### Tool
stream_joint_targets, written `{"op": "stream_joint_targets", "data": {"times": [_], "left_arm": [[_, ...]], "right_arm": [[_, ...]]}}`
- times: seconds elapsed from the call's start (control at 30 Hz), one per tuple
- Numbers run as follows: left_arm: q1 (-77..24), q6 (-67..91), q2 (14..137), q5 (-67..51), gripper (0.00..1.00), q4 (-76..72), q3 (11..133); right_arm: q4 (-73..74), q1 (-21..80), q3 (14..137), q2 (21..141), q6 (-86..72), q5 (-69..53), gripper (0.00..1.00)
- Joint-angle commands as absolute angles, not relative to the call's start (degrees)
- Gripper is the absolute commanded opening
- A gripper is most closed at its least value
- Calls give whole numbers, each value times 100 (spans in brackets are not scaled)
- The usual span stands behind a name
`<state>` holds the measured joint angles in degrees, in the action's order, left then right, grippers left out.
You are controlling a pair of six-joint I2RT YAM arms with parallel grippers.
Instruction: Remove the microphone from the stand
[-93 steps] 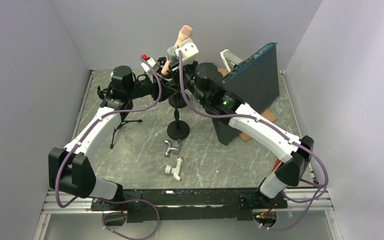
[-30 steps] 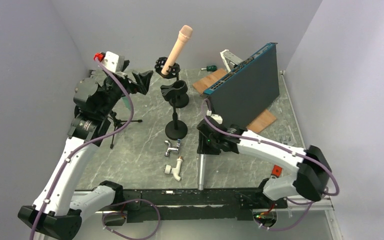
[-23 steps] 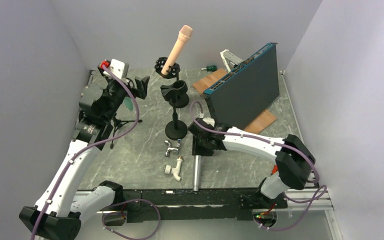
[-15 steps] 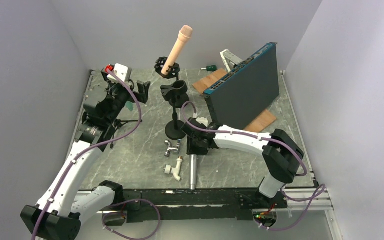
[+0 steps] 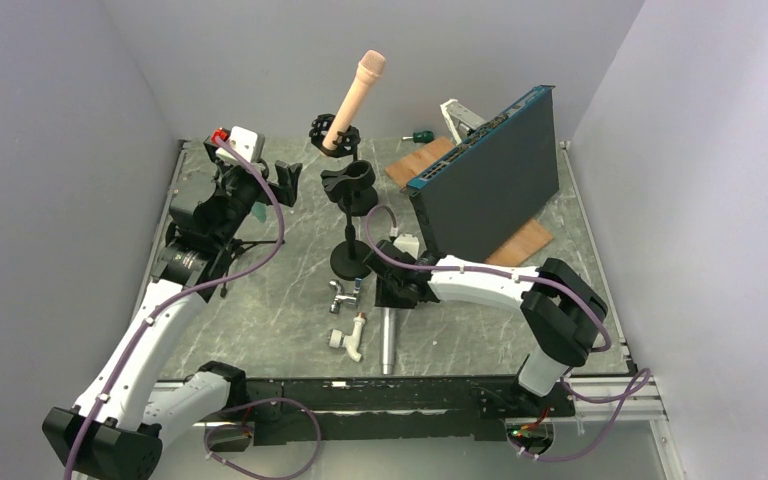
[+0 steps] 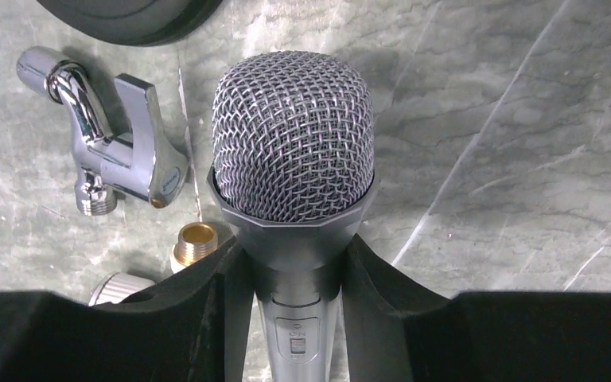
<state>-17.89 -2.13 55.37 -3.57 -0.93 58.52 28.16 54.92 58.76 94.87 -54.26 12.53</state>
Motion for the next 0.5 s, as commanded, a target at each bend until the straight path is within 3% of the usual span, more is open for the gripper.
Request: {"op": "stream_joint_targets", "data": {"times": [0.0,0.07,0.2,0.47], "left_arm": [[-1811,-96,5478,-389,99,-300,5930],[-1811,-78,5497,-383,99,-294,5930],[-1806,-85,5502,-356,98,-301,5911],[-1811,-89,5467,-391,98,-299,5915]], "right_arm": [[2786,5510,6014,9437,-5460,1774,8],[2838,5509,6044,9465,-5467,1831,13],[2670,5528,5904,9336,-5489,1805,31],[2363,5574,5619,9327,-5526,1657,39]]}}
